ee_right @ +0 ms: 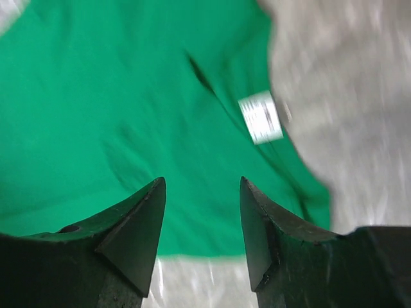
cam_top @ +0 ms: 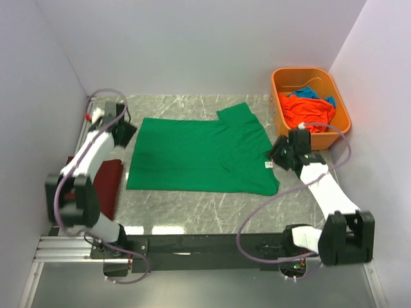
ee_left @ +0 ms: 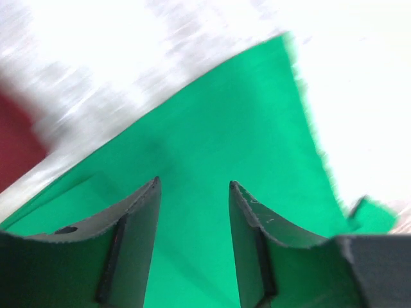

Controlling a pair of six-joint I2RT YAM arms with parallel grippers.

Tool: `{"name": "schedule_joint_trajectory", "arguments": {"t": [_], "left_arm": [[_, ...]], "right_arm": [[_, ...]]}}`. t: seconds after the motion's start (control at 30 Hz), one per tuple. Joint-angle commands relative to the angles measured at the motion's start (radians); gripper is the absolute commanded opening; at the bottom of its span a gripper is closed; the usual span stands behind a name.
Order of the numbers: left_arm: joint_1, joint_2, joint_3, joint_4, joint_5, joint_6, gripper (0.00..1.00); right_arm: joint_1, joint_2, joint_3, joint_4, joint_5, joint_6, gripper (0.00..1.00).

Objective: Fold and stack the t-shirts
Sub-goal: Fold the tshirt

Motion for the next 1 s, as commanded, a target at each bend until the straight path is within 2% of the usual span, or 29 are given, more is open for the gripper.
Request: {"name": "schedule_joint_trajectory", "arguments": {"t": [0.0,0.07,0.13,0.27,0.43,0.77,0.97], "left_arm": [[0.003,0.179,0.198,0.028,0.004,0.040,0.50],[0.003,0.324,0.342,0.040,0.035,0.121,0.47],[0.000,0.426,0.519,-0.022,0.004,0.146,0.45],[0.000,0.642,0.701,-0.049,-0.031,0.263,0.43],[0.000,0.794,0.887,-0.064,-0.011,0.367,0.41],[-0.020,0.954,1.034,-0.082,0.012,0.439,0.44],[-0.032,0.994,1.059,-0.064,0.041,0.439,0.45]], "right_arm": [[0.007,0.106,0.121,0.165,0.058,-0.076,0.57],[0.008,0.183,0.201,0.176,0.067,-0.101,0.56],[0.007,0.225,0.244,0.187,0.067,-0.119,0.56],[0.008,0.335,0.365,0.185,0.067,-0.159,0.54],[0.008,0.429,0.462,0.170,0.067,-0.173,0.53],[0.033,0.648,0.647,0.158,0.065,-0.218,0.52],[0.051,0.725,0.718,0.139,0.067,-0.241,0.52]]}}
